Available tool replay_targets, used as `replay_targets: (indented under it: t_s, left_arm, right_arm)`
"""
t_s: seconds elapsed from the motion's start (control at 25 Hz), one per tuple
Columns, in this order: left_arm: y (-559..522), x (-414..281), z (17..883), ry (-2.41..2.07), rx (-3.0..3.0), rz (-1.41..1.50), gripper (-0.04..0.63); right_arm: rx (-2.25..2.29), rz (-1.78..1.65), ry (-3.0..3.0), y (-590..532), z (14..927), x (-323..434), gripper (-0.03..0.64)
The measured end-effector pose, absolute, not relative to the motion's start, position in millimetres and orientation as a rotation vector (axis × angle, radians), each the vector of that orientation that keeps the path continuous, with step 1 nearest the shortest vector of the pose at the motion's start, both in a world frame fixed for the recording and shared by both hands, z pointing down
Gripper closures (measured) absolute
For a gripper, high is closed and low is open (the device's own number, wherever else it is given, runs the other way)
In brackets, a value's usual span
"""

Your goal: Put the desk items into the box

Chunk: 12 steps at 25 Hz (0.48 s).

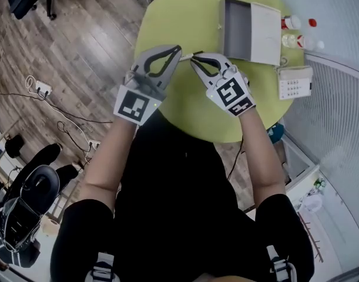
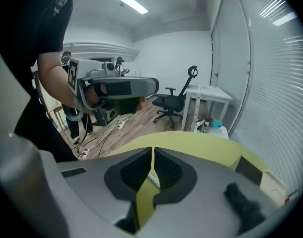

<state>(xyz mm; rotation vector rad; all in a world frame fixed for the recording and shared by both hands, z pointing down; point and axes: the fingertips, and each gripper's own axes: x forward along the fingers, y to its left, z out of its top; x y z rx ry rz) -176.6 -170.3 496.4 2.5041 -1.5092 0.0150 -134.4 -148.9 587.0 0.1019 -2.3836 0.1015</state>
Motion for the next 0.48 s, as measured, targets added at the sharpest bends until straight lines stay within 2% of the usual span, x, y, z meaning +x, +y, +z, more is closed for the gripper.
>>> replay_targets:
  t_s: [0.48]
  left_arm:
    - [-186, -178, 577, -1.5, 2.531, 0.087, 0.586]
  right_arm:
    - [-0.226, -0.01, -2.08, -135, 692, -125, 0.597]
